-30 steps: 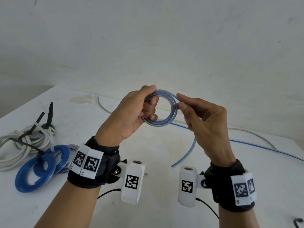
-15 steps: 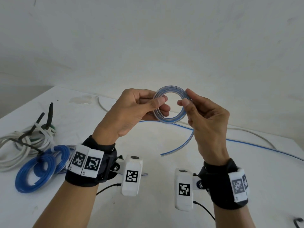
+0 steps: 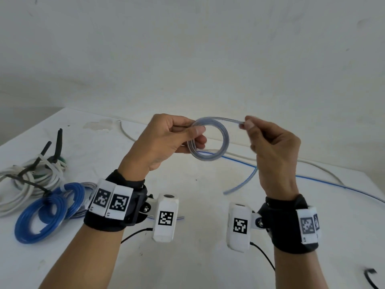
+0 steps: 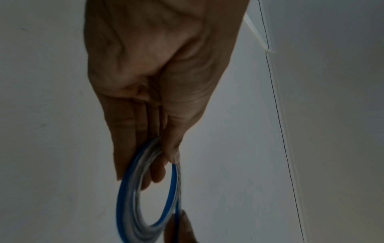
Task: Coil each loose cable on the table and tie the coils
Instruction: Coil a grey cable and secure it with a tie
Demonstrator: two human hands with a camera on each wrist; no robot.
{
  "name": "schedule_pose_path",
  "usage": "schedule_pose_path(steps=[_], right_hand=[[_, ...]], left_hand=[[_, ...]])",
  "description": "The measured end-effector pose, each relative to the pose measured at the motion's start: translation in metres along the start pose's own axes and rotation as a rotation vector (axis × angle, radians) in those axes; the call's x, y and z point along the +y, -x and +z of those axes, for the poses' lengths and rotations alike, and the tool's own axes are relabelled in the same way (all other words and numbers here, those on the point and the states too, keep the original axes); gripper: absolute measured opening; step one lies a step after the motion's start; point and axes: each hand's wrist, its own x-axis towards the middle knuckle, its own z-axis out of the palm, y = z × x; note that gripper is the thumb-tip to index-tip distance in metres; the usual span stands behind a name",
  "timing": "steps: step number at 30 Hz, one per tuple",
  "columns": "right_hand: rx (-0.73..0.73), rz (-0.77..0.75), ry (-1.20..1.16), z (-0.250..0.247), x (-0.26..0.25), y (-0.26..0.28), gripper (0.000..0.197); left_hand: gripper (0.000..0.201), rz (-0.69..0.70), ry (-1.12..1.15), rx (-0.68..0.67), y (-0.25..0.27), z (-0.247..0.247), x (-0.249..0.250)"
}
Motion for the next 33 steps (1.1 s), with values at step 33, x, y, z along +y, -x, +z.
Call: schedule_pose_path(steps=[33], right_hand=[[-0.487, -0.059, 0.272, 0.021, -0.001, 0.016, 0.019]], left_hand=[[0.055, -0.362, 0.01, -0.232, -0.005, 0.006, -0.005]])
